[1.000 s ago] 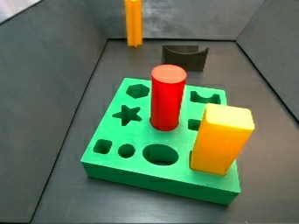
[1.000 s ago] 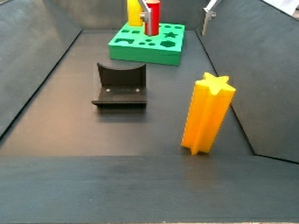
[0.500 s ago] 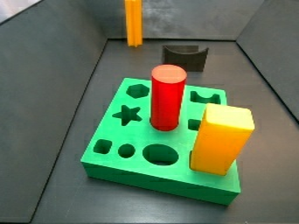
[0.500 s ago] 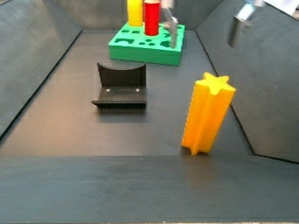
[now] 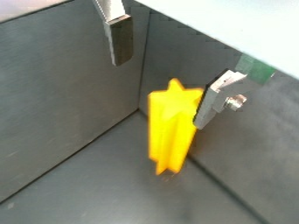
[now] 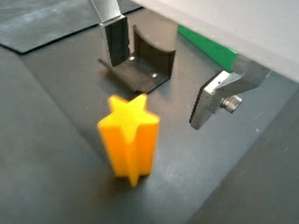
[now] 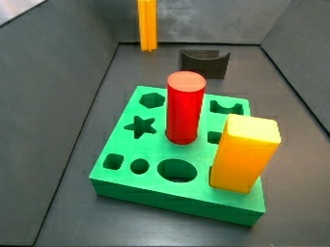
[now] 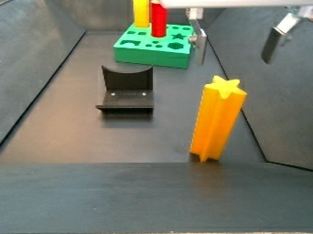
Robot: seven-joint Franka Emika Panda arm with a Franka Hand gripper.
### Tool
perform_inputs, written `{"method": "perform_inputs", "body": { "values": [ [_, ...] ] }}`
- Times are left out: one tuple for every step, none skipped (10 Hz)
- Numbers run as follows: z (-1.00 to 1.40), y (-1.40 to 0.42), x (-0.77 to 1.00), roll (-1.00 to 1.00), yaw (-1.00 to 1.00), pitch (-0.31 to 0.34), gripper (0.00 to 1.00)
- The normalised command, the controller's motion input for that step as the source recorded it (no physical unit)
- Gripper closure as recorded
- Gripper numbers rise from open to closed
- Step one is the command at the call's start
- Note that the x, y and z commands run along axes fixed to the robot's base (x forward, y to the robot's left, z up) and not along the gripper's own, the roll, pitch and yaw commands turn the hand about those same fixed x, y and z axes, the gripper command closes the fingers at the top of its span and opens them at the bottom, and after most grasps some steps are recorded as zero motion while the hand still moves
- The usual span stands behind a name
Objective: Pick up the star object. Move up. Move to above the board. Insert the star object.
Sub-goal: Pick up the star object.
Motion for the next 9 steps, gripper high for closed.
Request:
{"method": "perform_inputs", "body": {
  "values": [
    [-0.06, 0.61, 0.24, -0.02, 0.22, -0.017, 0.00],
    [-0.16, 0.42, 0.31, -0.02, 0.16, -0.021, 0.00],
    [-0.23, 0.13, 0.35, -0.06, 0.06, -0.039, 0.00],
    [-0.25, 0.00, 0.49, -0.10, 0.03, -0.037, 0.00],
    [-0.33, -0.02, 0.37, -0.09, 0.00, -0.096, 0.00],
    [-0.55, 0.00, 0.07, -0.04, 0.00, -0.171, 0.00],
    [-0.78, 0.00, 0.05, -0.06, 0.00, -0.229, 0.00],
    [-0.79, 0.00, 0.01, -0.03, 0.00, -0.231, 0.00],
    [-0.25, 0.00, -0.03, -0.02, 0.00, -0.121, 0.00]
  ]
}}
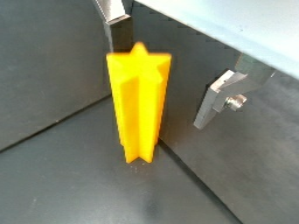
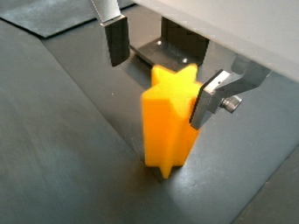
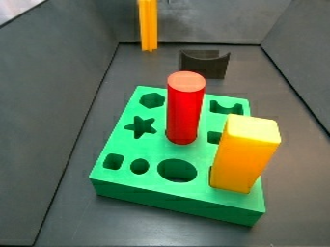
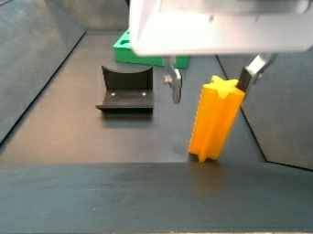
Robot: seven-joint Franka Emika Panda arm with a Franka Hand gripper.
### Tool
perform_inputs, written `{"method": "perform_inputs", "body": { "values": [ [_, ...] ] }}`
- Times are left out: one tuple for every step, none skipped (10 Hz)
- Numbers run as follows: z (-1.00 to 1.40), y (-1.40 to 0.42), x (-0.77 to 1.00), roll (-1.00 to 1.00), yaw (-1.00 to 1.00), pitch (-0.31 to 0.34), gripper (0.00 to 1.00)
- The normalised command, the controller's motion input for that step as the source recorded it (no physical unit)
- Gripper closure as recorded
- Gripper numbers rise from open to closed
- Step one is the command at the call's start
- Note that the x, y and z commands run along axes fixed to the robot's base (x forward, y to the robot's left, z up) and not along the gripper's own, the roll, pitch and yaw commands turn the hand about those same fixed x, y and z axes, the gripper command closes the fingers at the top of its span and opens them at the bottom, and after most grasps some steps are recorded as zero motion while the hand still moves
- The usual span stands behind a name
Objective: Pick up the star object. Move up. Move to above the board. Insert the star object.
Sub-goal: Pick up the star object.
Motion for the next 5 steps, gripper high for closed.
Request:
{"method": "perform_inputs", "body": {
  "values": [
    [-0.01, 0.00, 0.00, 0.00, 0.00, -0.021, 0.00],
    [-0.34, 0.00, -0.05, 0.09, 0.00, -0.133, 0.00],
    [-0.38, -0.01, -0.07, 0.06, 0.00, -0.156, 0.00],
    [0.00, 0.00, 0.00, 0.01, 0.00, 0.001, 0.00],
    [0.00, 0.00, 0.00, 0.00, 0.00, 0.000, 0.00]
  ]
}}
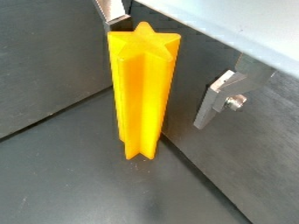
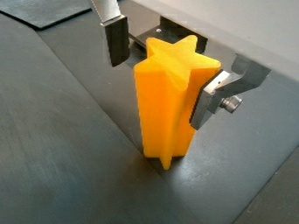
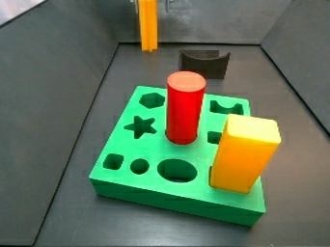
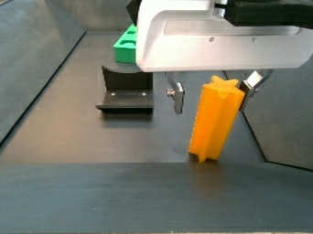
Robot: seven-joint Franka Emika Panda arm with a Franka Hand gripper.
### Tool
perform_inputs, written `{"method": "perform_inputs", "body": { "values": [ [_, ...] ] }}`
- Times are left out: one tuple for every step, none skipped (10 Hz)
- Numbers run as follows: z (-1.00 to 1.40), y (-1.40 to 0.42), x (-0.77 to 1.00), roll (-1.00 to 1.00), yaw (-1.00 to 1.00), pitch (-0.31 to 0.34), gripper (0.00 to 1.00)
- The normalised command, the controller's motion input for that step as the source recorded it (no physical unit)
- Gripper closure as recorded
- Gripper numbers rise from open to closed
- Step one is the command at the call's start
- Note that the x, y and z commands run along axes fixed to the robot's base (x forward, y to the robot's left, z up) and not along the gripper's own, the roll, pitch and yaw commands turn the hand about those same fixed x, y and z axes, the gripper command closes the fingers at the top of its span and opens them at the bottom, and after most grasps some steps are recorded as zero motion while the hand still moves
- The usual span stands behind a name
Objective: Pick up the star object. Move up. Move to above the board. Insert the star object.
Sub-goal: Pick up the star object.
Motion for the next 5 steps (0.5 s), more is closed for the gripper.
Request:
{"method": "perform_inputs", "body": {
  "values": [
    [0.00, 0.00, 0.00, 0.00, 0.00, 0.000, 1.00],
    [0.00, 0.00, 0.00, 0.00, 0.00, 0.000, 1.00],
    [0.00, 0.00, 0.00, 0.00, 0.00, 0.000, 1.00],
    [0.00, 0.00, 0.00, 0.00, 0.00, 0.000, 1.00],
    [0.00, 0.00, 0.00, 0.00, 0.00, 0.000, 1.00]
  ]
}}
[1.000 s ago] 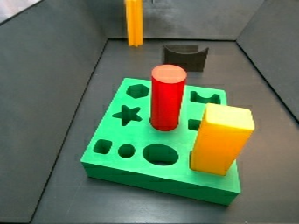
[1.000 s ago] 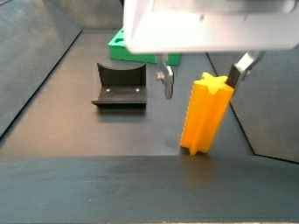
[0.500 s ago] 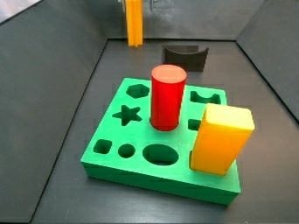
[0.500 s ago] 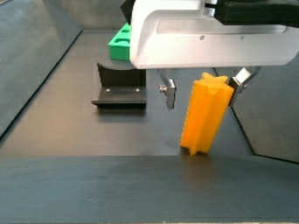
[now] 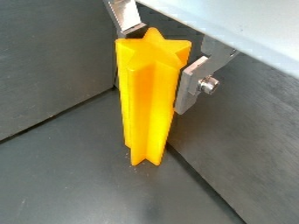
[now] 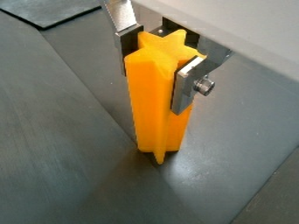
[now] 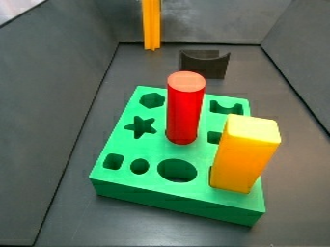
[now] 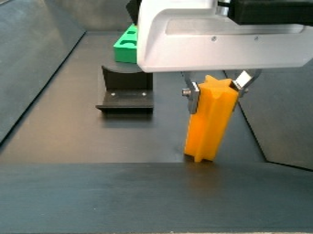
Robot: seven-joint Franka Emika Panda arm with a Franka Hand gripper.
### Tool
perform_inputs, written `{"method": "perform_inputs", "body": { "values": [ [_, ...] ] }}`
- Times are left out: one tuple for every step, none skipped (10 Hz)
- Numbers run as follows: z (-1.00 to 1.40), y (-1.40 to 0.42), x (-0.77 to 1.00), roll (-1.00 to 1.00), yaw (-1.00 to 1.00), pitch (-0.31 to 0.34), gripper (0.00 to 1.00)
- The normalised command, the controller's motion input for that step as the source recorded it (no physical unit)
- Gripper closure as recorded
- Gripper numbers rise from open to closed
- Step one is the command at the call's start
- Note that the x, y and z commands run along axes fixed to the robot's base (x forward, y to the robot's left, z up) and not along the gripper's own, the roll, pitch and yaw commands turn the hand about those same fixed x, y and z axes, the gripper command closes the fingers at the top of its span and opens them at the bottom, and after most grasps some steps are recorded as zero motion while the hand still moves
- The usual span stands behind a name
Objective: Pick up the star object. Move up. Move to above the board. Insert the star object.
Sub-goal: Pick up the star object, then move up.
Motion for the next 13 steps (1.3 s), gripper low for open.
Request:
{"method": "perform_inputs", "body": {
  "values": [
    [0.00, 0.00, 0.00, 0.00, 0.00, 0.000, 1.00],
    [0.00, 0.00, 0.00, 0.00, 0.00, 0.000, 1.00],
    [0.00, 0.00, 0.00, 0.00, 0.00, 0.000, 1.00],
    [0.00, 0.00, 0.00, 0.00, 0.00, 0.000, 1.00],
    [0.00, 0.00, 0.00, 0.00, 0.00, 0.000, 1.00],
    [0.00, 0.00, 0.00, 0.00, 0.00, 0.000, 1.00],
    [0.83, 0.00, 0.00, 0.00, 0.00, 0.000, 1.00],
    [0.81, -0.02, -0.01, 0.00, 0.03, 0.012, 1.00],
    [0.74, -0.02, -0.02, 0.00, 0.03, 0.032, 1.00],
    [0.54, -0.02, -0.02, 0.04, 0.02, 0.066, 1.00],
    [0.45, -0.02, -0.02, 0.05, 0.02, 0.078, 1.00],
    [0.27, -0.01, -0.01, 0.07, 0.02, 0.099, 1.00],
    [0.18, -0.01, -0.01, 0.08, 0.02, 0.107, 1.00]
  ]
}}
